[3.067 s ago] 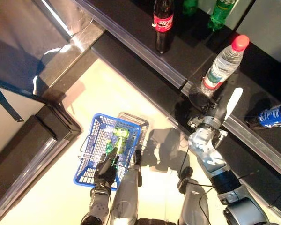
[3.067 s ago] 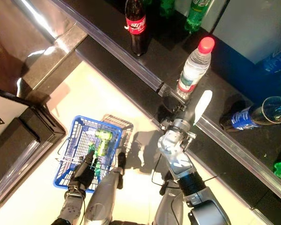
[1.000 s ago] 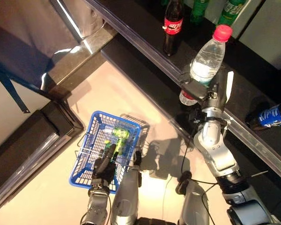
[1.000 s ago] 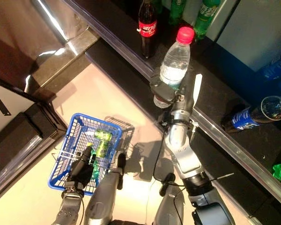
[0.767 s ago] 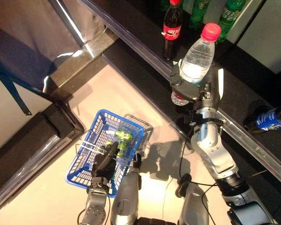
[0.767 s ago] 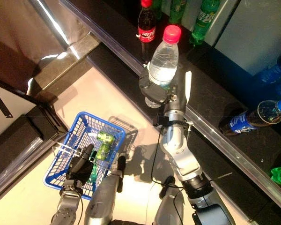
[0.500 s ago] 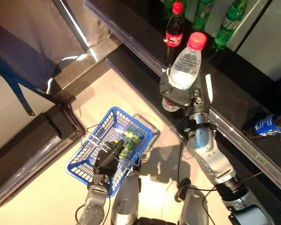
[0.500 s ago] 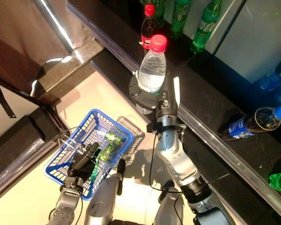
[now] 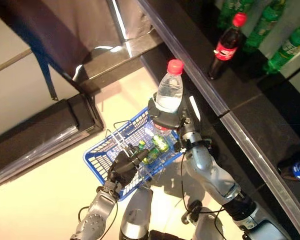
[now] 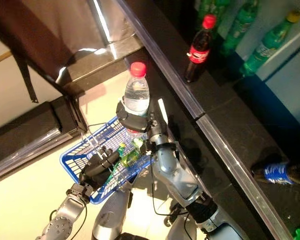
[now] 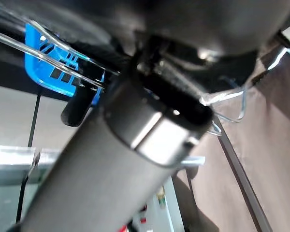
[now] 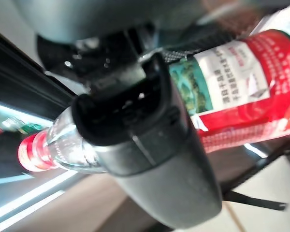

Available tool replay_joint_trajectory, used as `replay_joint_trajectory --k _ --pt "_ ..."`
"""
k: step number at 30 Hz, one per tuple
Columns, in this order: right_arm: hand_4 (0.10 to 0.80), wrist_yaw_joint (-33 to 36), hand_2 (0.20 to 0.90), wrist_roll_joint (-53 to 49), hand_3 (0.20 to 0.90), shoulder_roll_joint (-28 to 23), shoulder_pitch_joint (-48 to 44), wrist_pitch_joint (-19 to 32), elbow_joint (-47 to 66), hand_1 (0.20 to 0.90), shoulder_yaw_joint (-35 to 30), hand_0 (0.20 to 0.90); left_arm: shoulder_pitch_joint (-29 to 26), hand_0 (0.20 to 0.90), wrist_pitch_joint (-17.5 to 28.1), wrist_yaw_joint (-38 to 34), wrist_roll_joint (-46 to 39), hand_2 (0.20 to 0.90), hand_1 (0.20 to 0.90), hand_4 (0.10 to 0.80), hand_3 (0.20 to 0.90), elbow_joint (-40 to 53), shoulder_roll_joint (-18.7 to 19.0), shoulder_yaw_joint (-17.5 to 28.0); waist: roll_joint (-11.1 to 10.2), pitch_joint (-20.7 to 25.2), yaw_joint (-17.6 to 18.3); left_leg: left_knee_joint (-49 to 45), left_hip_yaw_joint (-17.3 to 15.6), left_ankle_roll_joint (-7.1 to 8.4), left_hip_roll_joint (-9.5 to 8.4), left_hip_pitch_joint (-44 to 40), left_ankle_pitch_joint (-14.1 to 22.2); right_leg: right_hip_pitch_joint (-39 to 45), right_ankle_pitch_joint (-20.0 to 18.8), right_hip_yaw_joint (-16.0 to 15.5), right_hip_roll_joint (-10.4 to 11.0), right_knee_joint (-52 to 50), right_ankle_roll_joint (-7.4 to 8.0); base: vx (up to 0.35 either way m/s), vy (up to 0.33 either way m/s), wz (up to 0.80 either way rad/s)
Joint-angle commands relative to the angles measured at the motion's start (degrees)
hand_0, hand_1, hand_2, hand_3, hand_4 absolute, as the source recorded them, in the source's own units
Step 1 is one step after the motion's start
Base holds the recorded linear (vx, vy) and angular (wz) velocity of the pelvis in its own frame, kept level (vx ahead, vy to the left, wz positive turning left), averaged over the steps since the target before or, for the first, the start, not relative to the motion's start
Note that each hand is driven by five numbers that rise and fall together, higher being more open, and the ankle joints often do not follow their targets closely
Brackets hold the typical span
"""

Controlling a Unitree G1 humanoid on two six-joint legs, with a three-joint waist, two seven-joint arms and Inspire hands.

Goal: Pick up the drink and place into the basket.

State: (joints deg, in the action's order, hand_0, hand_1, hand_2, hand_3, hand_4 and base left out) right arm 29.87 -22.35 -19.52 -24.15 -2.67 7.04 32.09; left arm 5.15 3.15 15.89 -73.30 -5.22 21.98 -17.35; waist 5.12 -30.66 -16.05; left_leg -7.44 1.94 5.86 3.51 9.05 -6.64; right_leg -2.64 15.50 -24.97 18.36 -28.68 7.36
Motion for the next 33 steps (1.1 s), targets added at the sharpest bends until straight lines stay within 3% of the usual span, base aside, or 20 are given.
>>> replay_joint_trajectory --k 1,8,11,19,31,33 --pt "0.100 0.8 0.300 5.8 0.200 4.3 -9.3 5.3 1.4 0.300 0.9 0.300 -4.9 0.300 6.1 15.1 0.7 0.300 0.300 0.100 0.200 23.8 2.0 1.0 -0.1 8.7 -0.7 -5.3 -0.5 -0.75 -0.30 -1.8 4.2 2.8 -9.4 -1.3 -2.1 8.8 -3.73 0.013 -0.045 0.17" --pt "0.100 2.0 0.300 5.0 0.200 6.0 -9.7 5.8 -8.7 0.300 2.5 0.300 -7.4 0.300 2.4 20.0 0.9 0.300 0.300 0.100 0.200 28.0 3.2 0.1 0.2 8.3 -2.2 -5.6 1.0 -0.79 -1.02 -1.2 4.3 3.6 -9.7 -2.9 -1.9 9.3 -3.69 0.010 -0.035 0.14" --pt "0.100 2.0 0.300 5.8 0.200 8.1 -9.9 6.0 -15.2 0.300 3.5 0.300 -9.0 0.300 -1.6 24.2 -1.3 0.300 0.300 0.100 0.200 29.8 2.7 -0.5 0.5 7.9 -3.1 -5.5 1.8 -0.78 -1.41 -0.9 4.3 3.7 -9.9 -3.7 -1.9 9.6 -3.67 0.001 -0.046 0.14" --pt "0.100 1.8 0.300 5.2 0.200 11.1 -10.6 5.5 -23.6 0.300 4.4 0.300 -9.9 0.300 -6.0 25.9 -1.2 0.300 0.300 0.100 0.200 30.8 1.5 -0.9 1.0 7.4 -4.3 -5.1 3.1 -0.89 -2.25 -0.1 4.1 3.7 -10.2 -4.9 -1.9 10.1 -3.74 -0.007 -0.021 0.04" --pt "0.100 2.2 0.300 5.8 0.200 12.8 -11.9 6.7 -29.5 0.300 5.0 0.300 -9.2 0.300 -8.9 28.6 -1.9 0.300 0.300 0.100 0.200 29.8 1.2 0.3 1.4 6.4 -6.3 -5.1 4.9 -0.93 -3.07 0.3 5.4 3.2 -8.9 -5.3 -1.6 8.7 -3.22 0.005 -0.028 0.14" --pt "0.100 1.3 0.300 0.9 0.200 13.3 -11.8 6.4 -31.5 0.300 5.0 0.300 -9.4 0.300 -9.5 29.1 -2.2 0.300 0.300 0.100 0.200 29.6 1.2 0.6 1.3 6.5 -6.7 -5.1 5.1 -1.00 -3.15 0.5 5.4 3.0 -8.8 -5.4 -1.5 8.4 -3.18 0.000 0.000 0.00"
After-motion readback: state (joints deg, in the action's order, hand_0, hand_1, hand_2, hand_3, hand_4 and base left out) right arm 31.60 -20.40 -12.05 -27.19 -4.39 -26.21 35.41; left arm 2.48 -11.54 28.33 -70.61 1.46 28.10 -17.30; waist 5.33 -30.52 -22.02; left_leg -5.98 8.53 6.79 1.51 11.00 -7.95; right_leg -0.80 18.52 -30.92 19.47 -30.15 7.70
